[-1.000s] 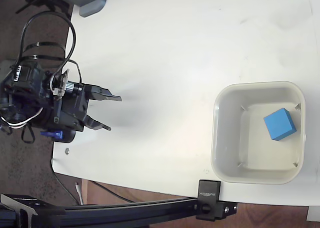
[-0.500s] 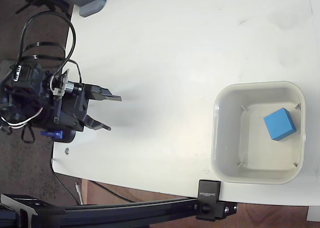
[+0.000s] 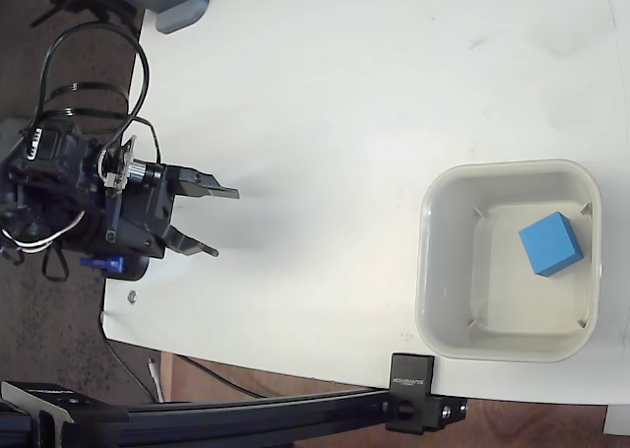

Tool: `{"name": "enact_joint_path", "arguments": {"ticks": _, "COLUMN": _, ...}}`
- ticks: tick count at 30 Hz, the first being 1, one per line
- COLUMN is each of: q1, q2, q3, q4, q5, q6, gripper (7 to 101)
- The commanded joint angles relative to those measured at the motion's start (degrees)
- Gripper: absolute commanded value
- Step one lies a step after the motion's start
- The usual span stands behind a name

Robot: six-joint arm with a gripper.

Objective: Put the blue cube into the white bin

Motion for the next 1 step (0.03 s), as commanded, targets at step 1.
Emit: {"name": "enact_joint_path", "arguments": {"ticks": 1, "q1": -0.1, "q2": 1.4, "q3": -1.3, "q4": -0.6, "q5": 0.4, "q6": 0.0, "gripper": 100.3}}
